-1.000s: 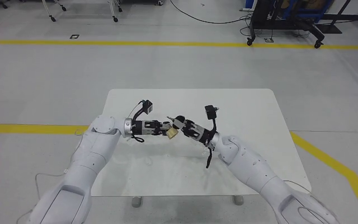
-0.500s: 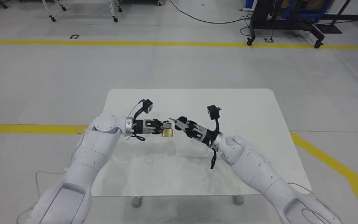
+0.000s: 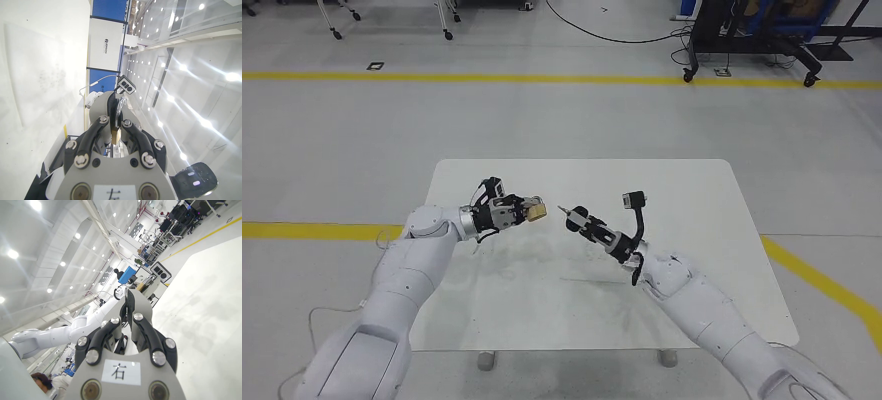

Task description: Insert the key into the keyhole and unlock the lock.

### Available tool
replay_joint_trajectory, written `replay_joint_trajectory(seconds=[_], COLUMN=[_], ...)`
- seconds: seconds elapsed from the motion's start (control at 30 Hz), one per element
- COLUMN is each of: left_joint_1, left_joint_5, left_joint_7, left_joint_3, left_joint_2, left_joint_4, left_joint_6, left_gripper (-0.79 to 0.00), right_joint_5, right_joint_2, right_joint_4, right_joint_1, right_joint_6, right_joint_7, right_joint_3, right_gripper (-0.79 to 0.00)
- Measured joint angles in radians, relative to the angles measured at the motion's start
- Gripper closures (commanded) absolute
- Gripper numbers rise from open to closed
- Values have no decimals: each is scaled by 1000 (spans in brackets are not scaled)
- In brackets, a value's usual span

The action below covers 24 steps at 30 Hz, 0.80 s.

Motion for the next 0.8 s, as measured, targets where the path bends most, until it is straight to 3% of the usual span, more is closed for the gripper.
replay_joint_trajectory(seconds=[0.17, 0.3, 0.5, 0.63, 0.8], left_joint_1=[1, 16, 15, 18, 38], left_joint_5=[2, 40, 14, 50, 72], left_joint_7=[1, 56, 177, 225, 269], left_joint_3=[0, -2, -9, -13, -22], left_joint_2=[0, 3, 6, 8, 13], left_joint_4=[-1, -42, -58, -79, -111], left_joint_6=[0, 51, 167, 164, 146], left_gripper=[0, 0, 0, 0, 0], right_joint_5=[-26, -39, -228, -309, -393], right_joint_2=[0, -1, -3, 13, 24], right_joint_4=[1, -4, -120, -275, -433], right_joint_1=[1, 0, 1, -51, -132], right_joint_6=[-9, 6, 333, 540, 715], right_joint_7=[-35, -29, 8, -21, -100], right_joint_3=[0, -6, -32, 8, 43], right_gripper=[0, 0, 0, 0, 0])
